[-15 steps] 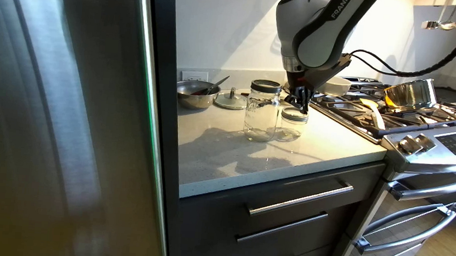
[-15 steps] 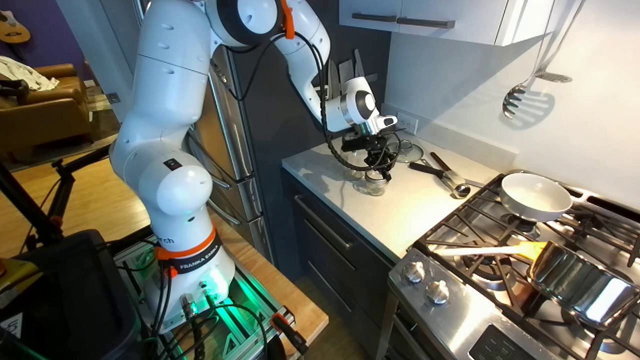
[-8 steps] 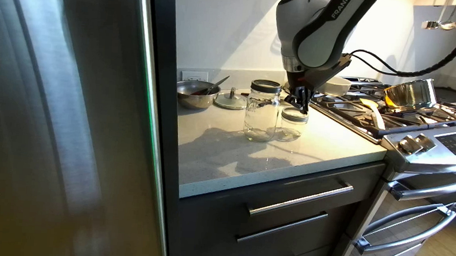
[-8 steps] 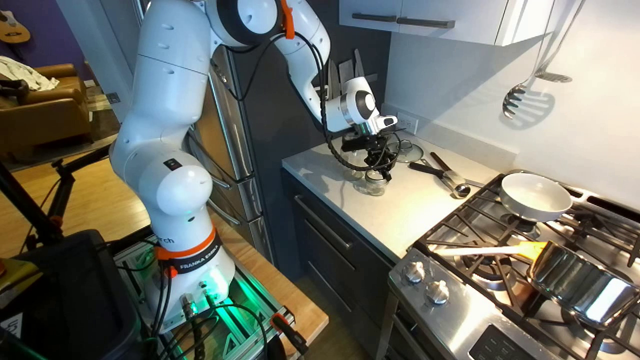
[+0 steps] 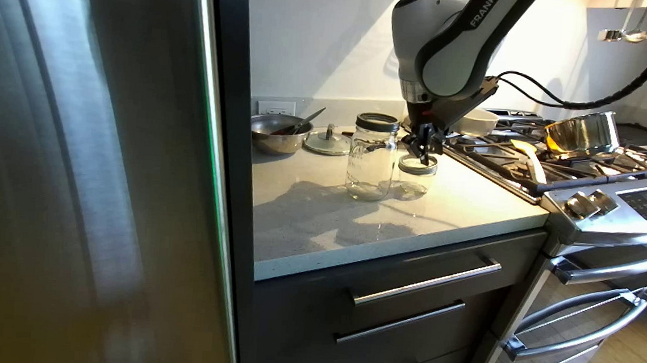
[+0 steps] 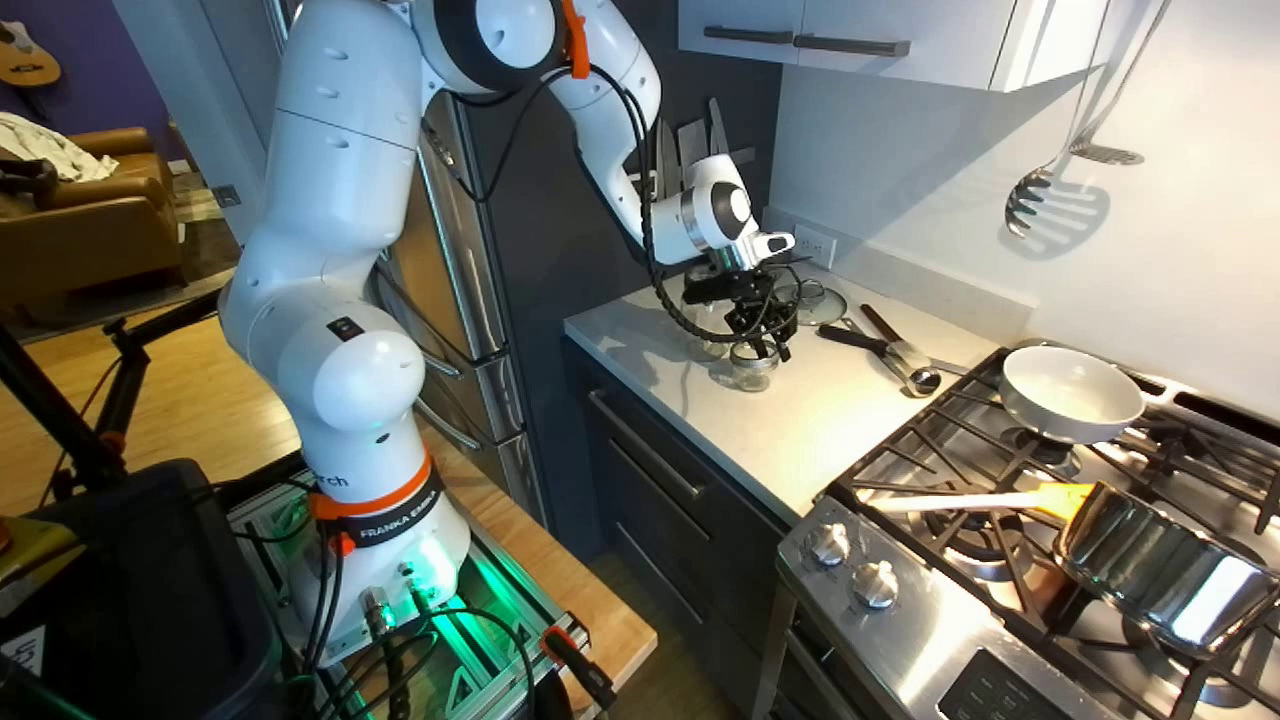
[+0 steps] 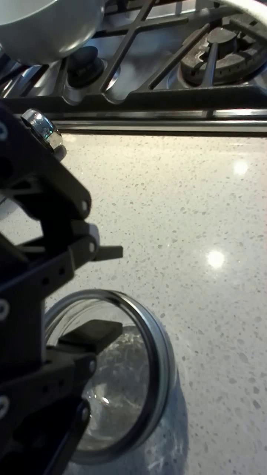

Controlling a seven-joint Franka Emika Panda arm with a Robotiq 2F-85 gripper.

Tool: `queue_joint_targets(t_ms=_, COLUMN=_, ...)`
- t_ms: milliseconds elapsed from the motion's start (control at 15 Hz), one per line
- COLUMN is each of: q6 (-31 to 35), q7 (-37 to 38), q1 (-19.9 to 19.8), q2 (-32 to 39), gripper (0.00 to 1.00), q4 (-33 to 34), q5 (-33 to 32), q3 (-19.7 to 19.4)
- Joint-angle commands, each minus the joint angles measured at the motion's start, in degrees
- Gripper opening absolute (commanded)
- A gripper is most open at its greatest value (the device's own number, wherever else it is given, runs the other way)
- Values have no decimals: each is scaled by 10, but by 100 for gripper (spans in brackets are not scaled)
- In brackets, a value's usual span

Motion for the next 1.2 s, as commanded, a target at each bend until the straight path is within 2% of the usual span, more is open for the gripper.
queue_joint_targets(t_ms=0, q6=6, q7=18, q1=2, q2=1, gripper=43, q4=-2, q5=-14, q3=-5)
queue_joint_targets(t_ms=133, q6=6, q7=20, q1=1, q2=-1, gripper=57, q4=-2, q5=-13, q3=-5)
queue_joint_targets(t_ms=200, q6=6, q7=22, q1=0, q2=-2, gripper=74, q4=-2, q5=-12, q3=-6)
queue_joint_targets(t_ms=267, q6=5, q7=23, q1=0, q2=-2, gripper=75, q4=-3, q5=-12, q3=-6)
queue_joint_targets(t_ms=467, q6=4, q7=25, q1=-1, q2=-5, gripper=96, q4=-4, q5=-11, q3=-7)
queue_joint_targets(t_ms=533, q6=3, q7=26, q1=-1, q2=-6, gripper=100, q4=-5, q5=-11, q3=-8)
queue_joint_targets(t_ms=1133, q6=-12, q7=39, q1=-3, q2=-9, gripper=100, q4=-2, q5=-6, q3=-14)
